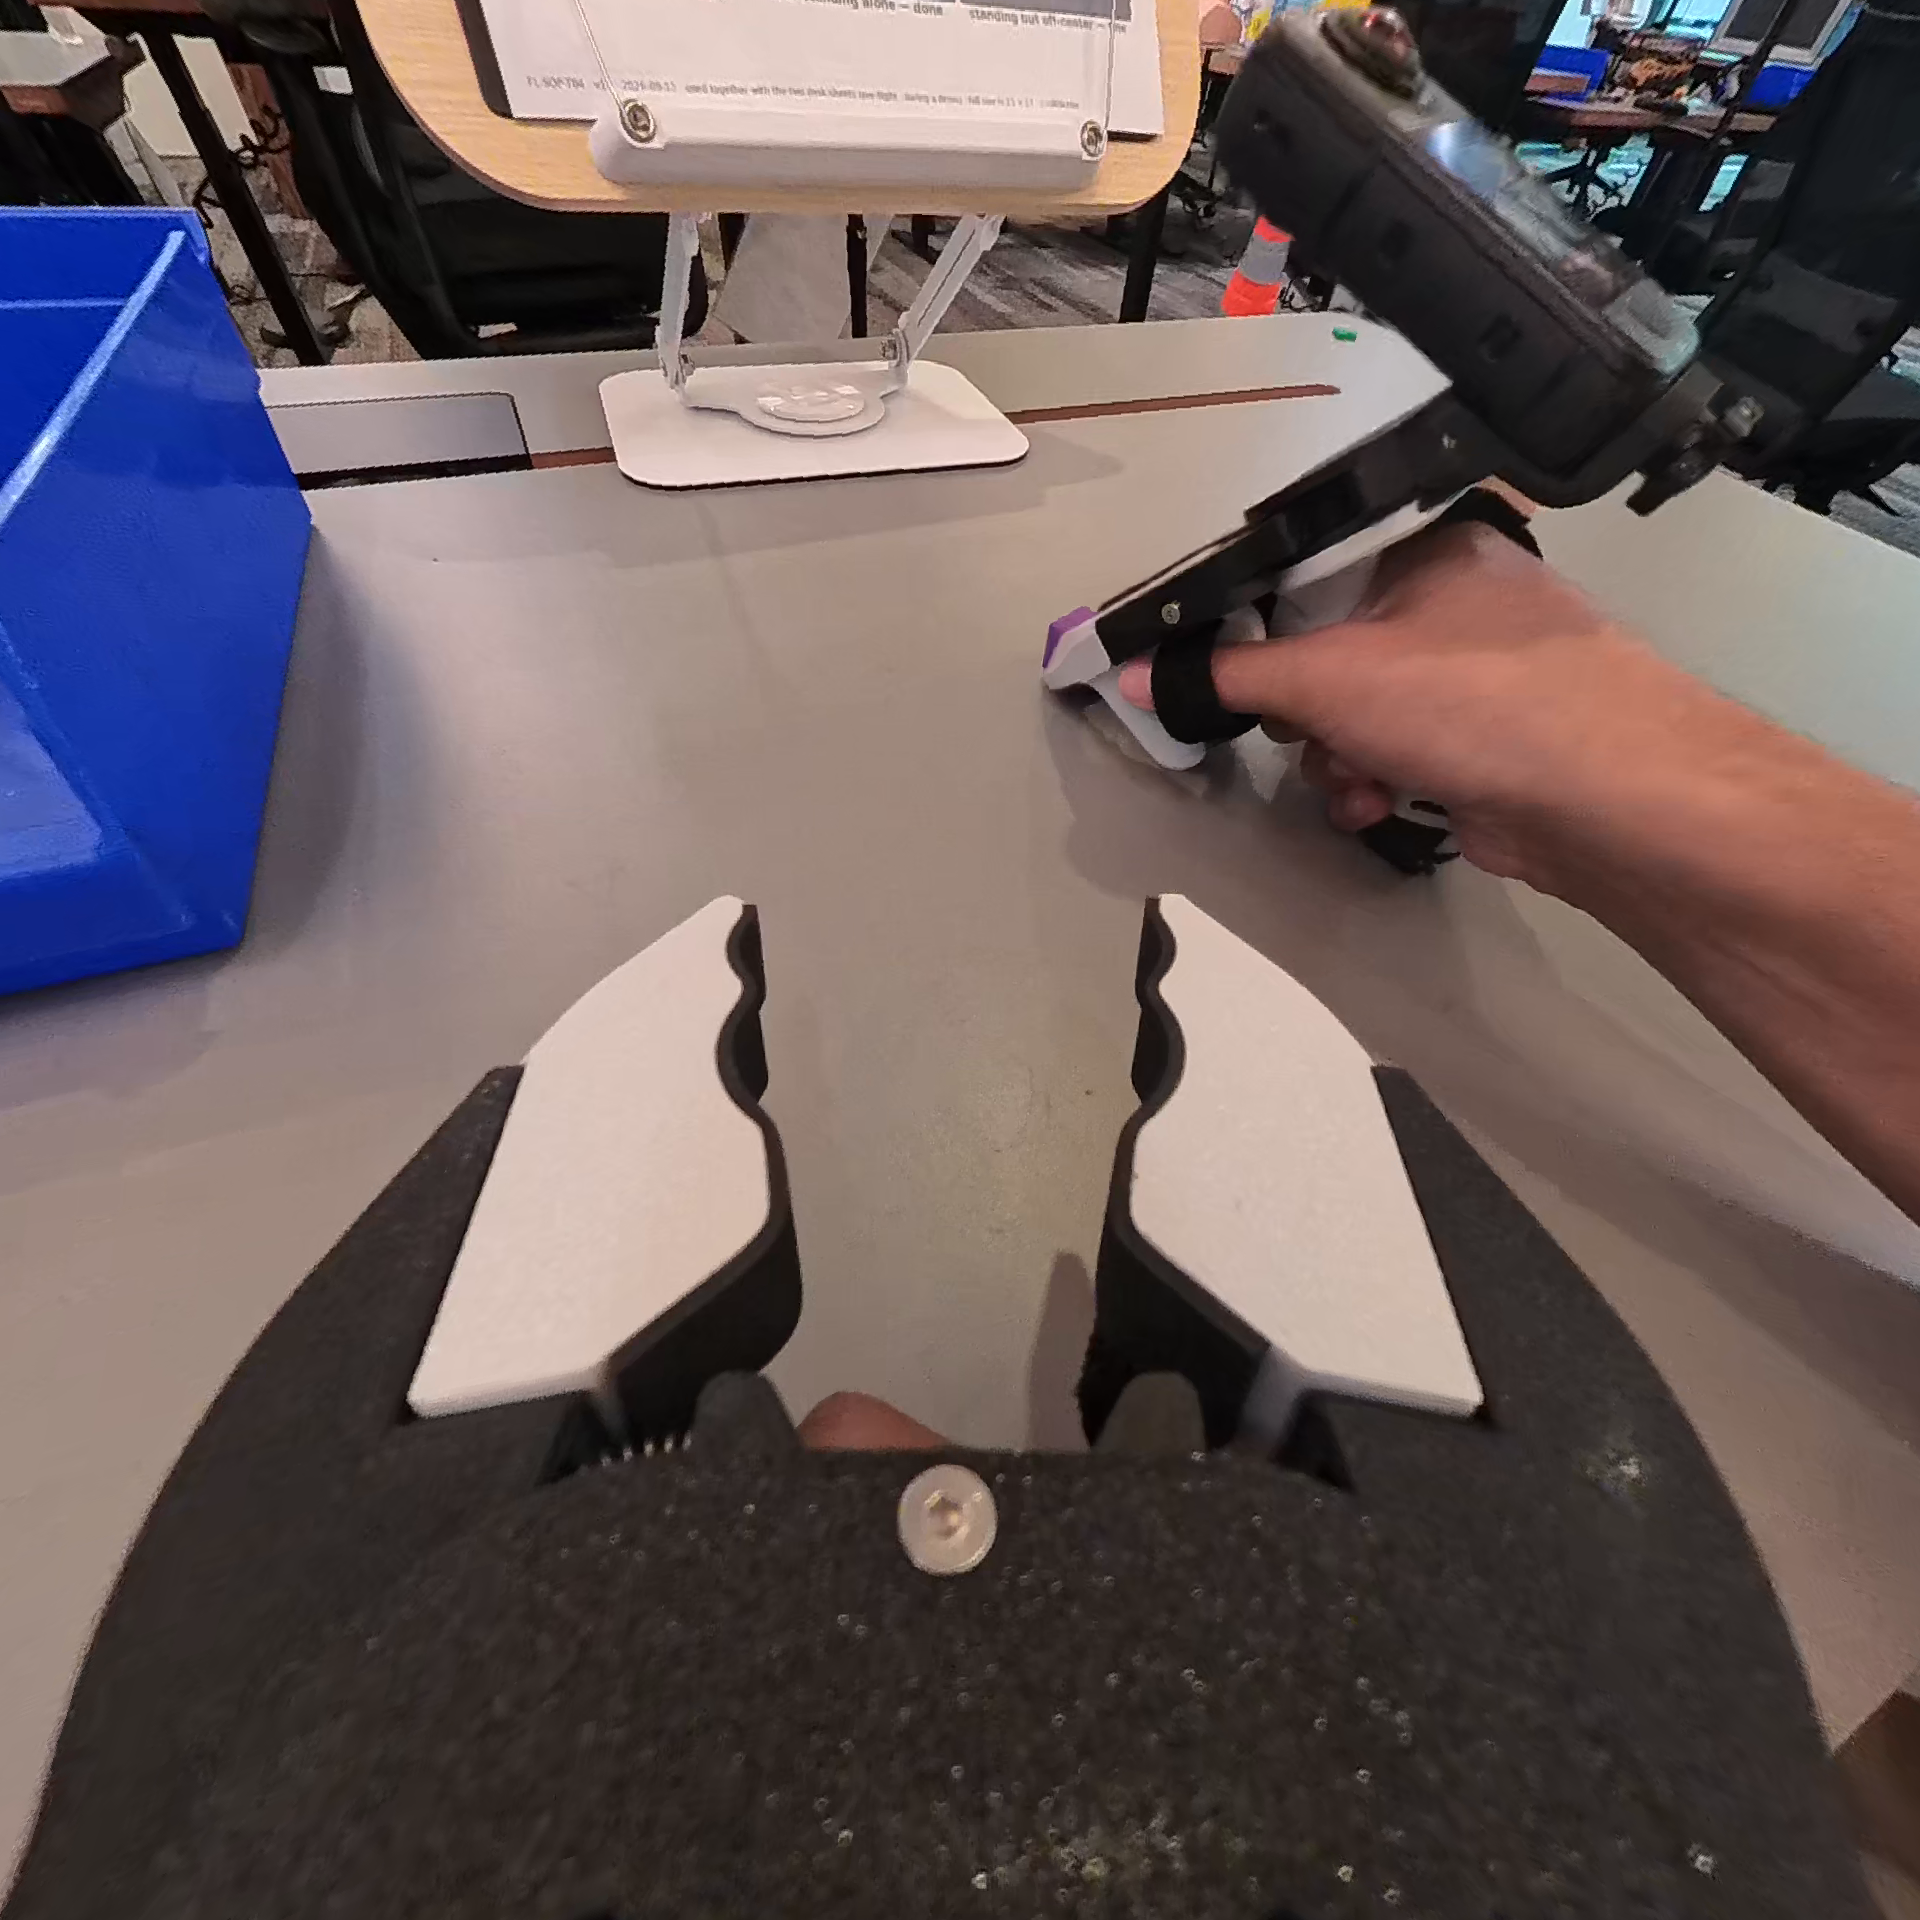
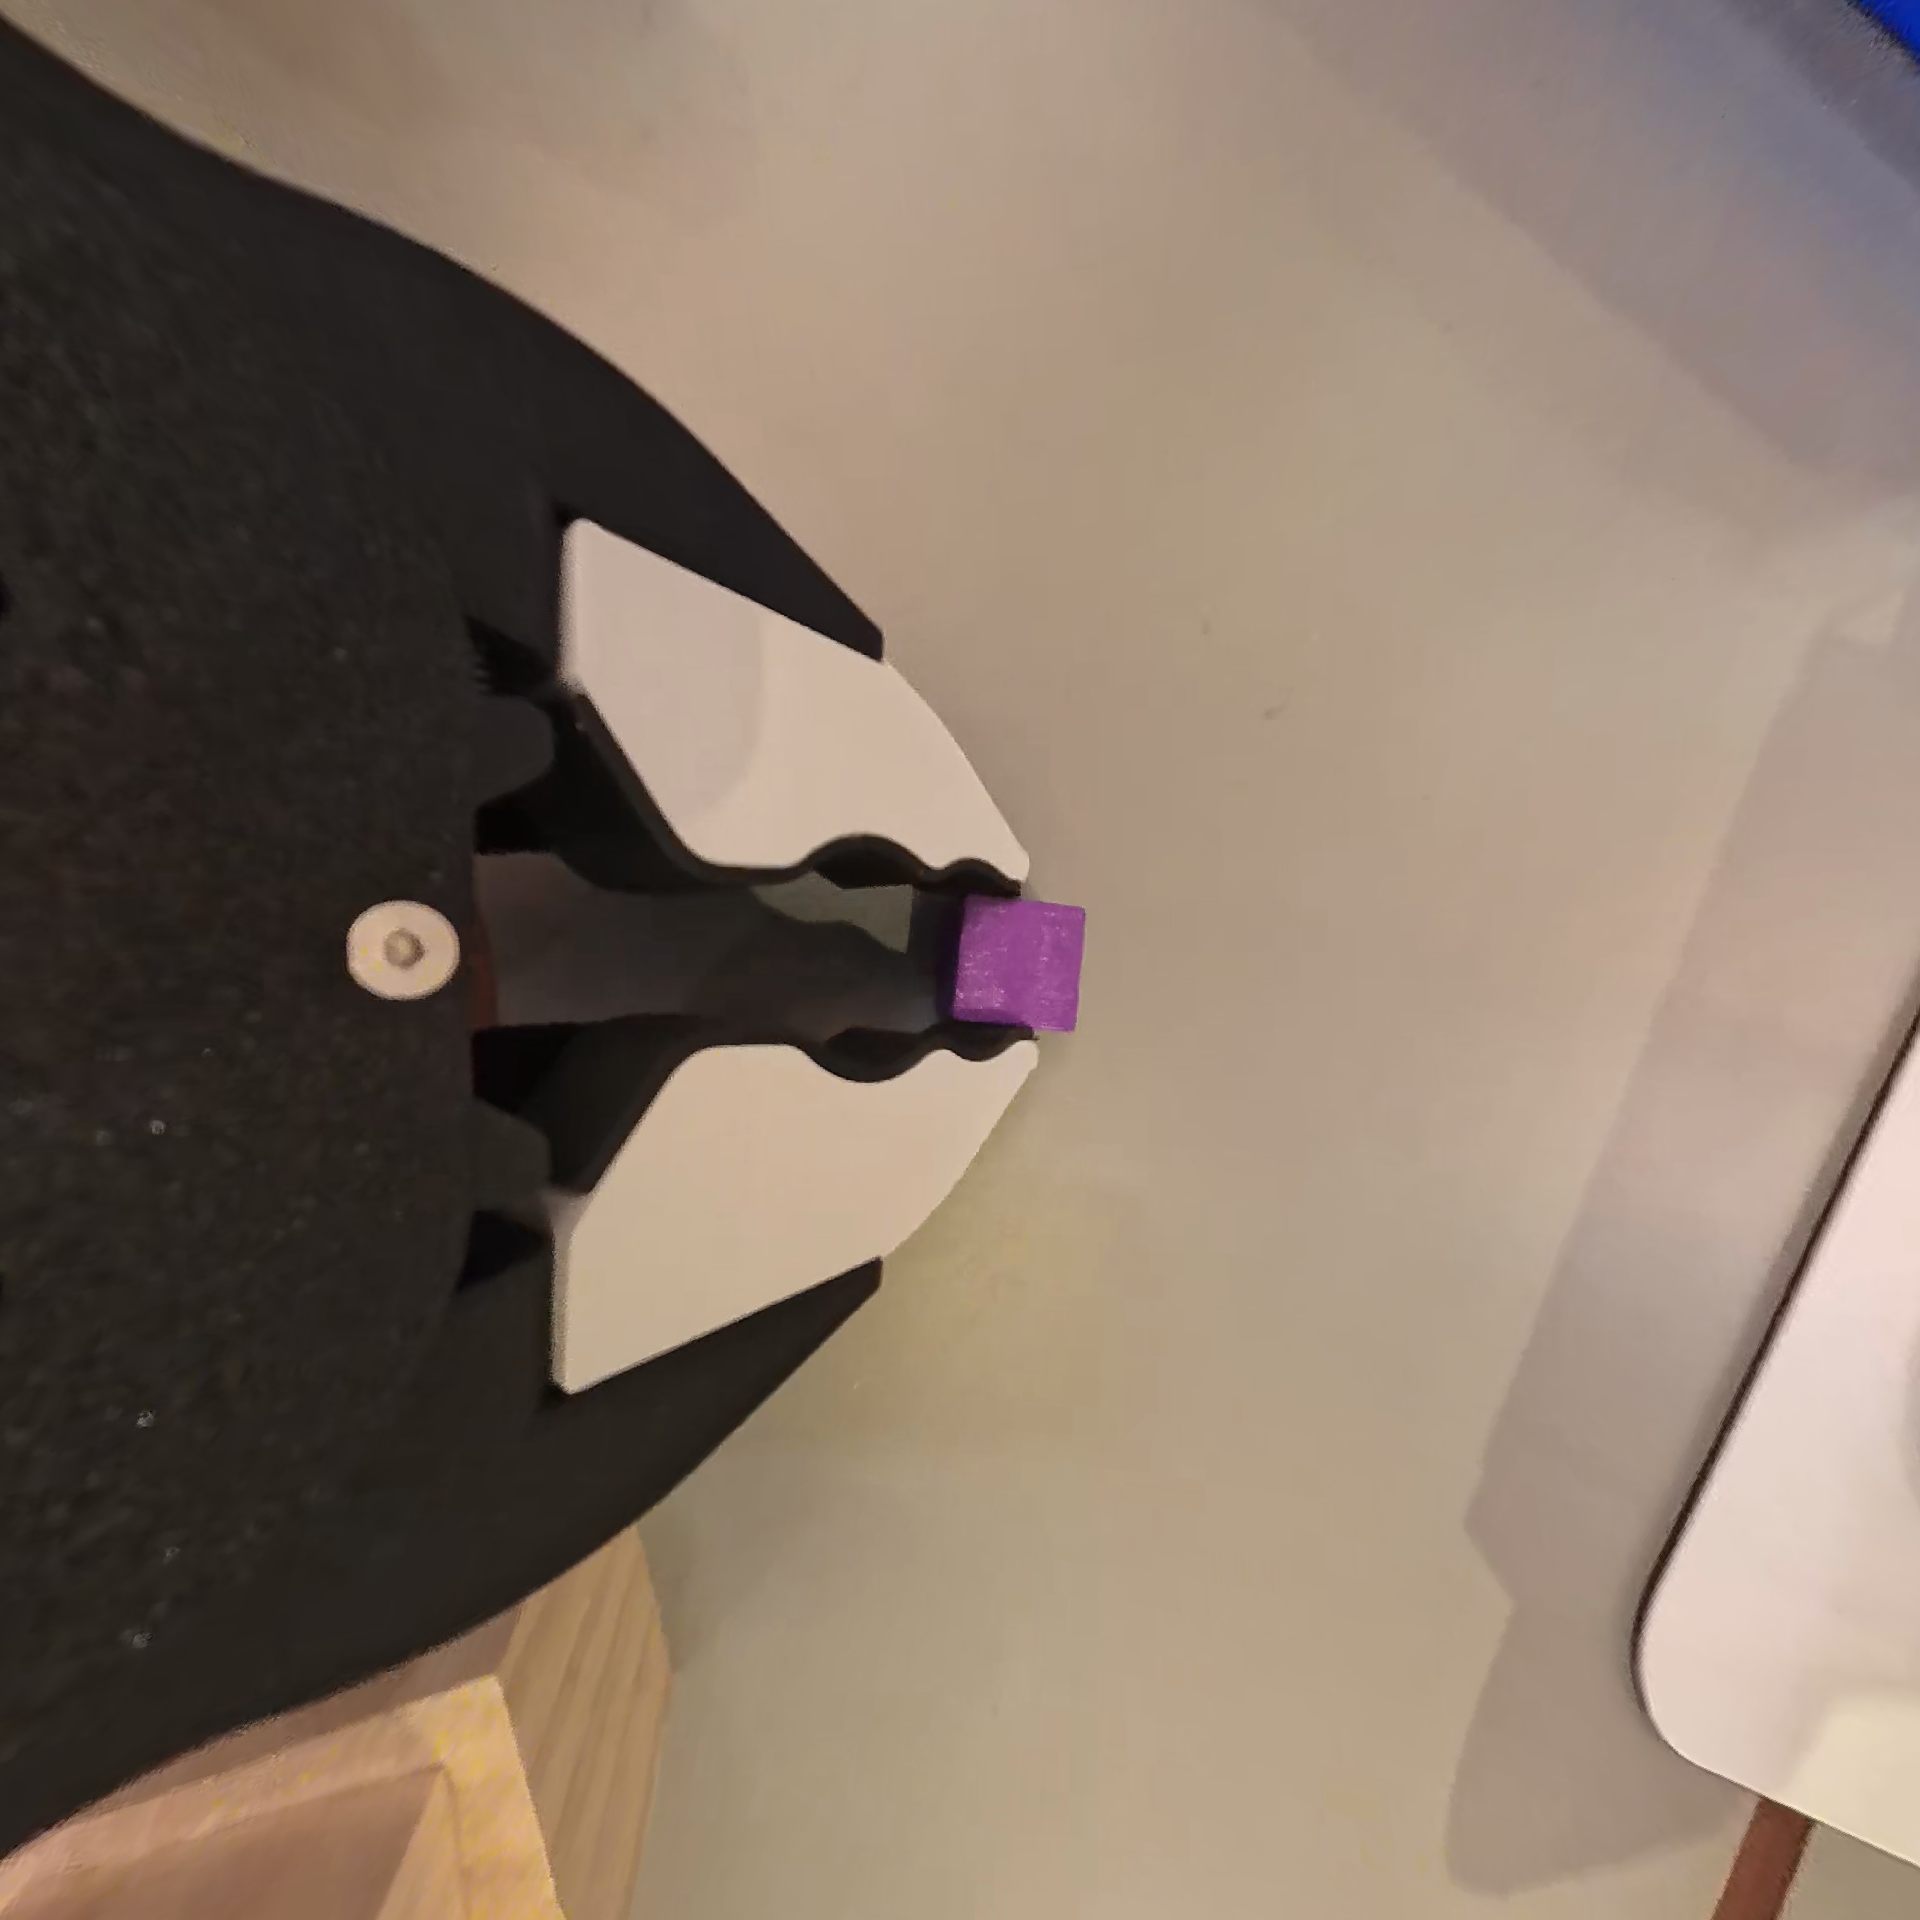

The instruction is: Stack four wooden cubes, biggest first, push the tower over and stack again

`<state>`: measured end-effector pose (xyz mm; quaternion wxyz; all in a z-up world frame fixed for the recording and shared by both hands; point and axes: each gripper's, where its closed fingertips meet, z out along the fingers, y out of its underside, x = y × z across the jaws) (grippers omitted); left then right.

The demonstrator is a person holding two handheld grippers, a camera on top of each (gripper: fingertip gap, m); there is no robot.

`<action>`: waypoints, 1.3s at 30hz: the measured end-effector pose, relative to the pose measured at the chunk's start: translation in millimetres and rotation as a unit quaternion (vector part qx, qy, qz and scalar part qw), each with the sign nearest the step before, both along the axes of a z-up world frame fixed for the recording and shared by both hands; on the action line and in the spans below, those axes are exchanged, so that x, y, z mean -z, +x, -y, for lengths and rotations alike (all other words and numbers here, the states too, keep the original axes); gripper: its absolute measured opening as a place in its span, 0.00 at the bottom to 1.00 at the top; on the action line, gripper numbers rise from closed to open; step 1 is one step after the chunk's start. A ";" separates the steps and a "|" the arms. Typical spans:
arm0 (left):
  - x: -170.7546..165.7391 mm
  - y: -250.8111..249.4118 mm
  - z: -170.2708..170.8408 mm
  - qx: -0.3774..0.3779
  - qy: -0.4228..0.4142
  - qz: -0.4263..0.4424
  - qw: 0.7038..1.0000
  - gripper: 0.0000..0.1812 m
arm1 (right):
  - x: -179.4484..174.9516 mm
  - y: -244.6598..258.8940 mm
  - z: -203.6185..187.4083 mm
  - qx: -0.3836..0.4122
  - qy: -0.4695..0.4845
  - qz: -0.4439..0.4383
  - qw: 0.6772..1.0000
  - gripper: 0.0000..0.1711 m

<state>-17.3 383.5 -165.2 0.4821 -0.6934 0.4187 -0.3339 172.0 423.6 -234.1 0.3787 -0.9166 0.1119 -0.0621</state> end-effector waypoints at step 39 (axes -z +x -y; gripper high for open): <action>4.0 -2.2 -5.3 -0.033 0.029 -0.027 0.999 0.37 | -139.8 65.0 149.2 -0.087 0.078 0.107 0.987 0.13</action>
